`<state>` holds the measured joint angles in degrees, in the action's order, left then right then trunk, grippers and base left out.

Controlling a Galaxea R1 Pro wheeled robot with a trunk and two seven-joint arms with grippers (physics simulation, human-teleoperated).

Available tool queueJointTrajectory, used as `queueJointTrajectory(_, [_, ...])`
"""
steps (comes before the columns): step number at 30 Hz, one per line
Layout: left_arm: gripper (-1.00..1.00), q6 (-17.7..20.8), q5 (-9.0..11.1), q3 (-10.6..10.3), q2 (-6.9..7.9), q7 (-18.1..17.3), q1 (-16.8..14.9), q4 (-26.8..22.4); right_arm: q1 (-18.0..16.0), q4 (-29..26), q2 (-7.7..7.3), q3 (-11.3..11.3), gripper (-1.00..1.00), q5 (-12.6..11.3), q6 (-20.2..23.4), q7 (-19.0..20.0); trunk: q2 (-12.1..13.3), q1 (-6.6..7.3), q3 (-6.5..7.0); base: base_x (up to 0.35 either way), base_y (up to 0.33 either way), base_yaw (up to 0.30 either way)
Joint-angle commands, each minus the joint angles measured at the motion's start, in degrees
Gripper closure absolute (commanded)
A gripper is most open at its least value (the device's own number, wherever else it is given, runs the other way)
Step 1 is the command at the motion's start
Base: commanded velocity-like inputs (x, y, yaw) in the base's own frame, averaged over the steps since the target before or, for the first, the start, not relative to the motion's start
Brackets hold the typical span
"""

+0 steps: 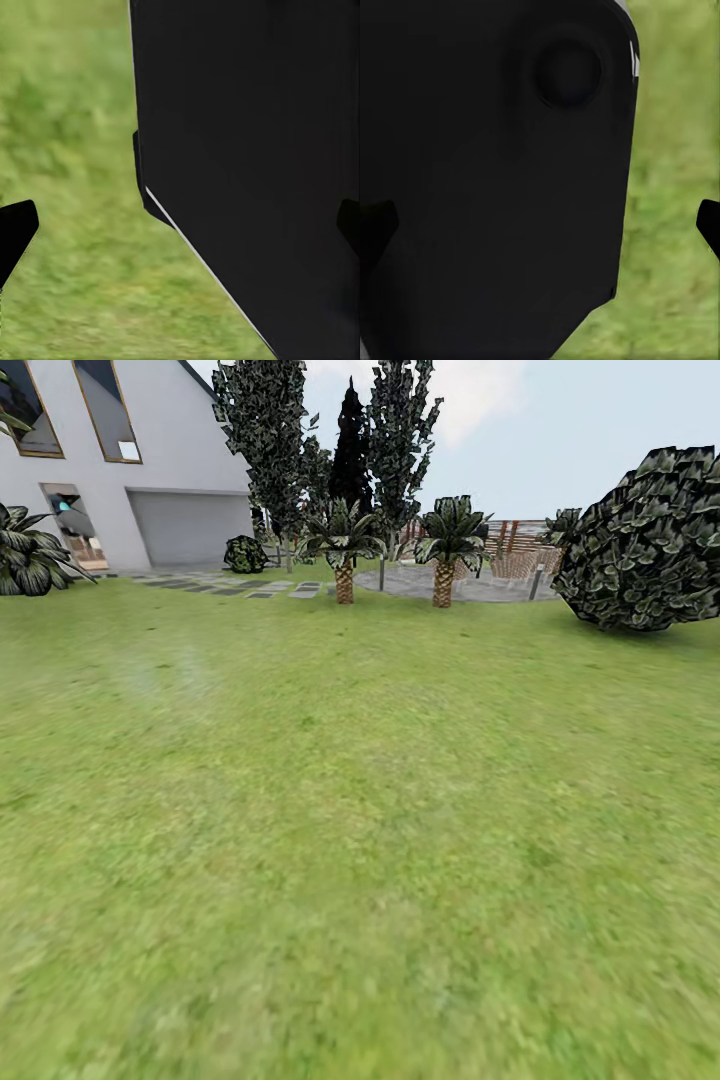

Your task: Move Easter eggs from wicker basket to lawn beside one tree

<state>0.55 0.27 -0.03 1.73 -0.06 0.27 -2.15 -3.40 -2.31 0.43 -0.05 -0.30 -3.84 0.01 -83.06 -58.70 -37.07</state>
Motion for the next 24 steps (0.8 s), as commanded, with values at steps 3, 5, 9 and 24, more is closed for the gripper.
queueJointTrajectory(3, [-1.0,0.03,0.22,0.08,0.56,0.05,-0.02,-0.35,-0.03,-0.12,-0.57,0.01,-1.0,0.27,-0.2,-0.02,-0.02,-0.02,-0.04,0.309,0.014,0.0])
queueJointTrajectory(5, [-1.0,0.0,0.29,0.15,1.07,0.07,-0.12,-0.38,-0.03,-0.25,-1.29,0.05,-1.0,0.34,-0.2,-0.17,-0.02,-0.02,-0.04,0.33,0.005,0.0])
queueJointTrajectory(9, [-1.0,0.27,0.26,0.2,1.73,0.11,-0.26,-0.4,-0.03,0.15,-1.85,0.09,-1.0,0.21,-0.19,-0.27,-0.02,-0.02,-0.04,0.337,0.001,0.0])
queueJointTrajectory(24, [-1.0,-0.21,0.43,0.2,1.52,0.09,-0.61,-0.4,-0.03,-0.04,-1.82,0.14,-1.0,0.26,-0.18,-0.27,-0.02,-0.02,-0.04,0.343,0.0,0.0])
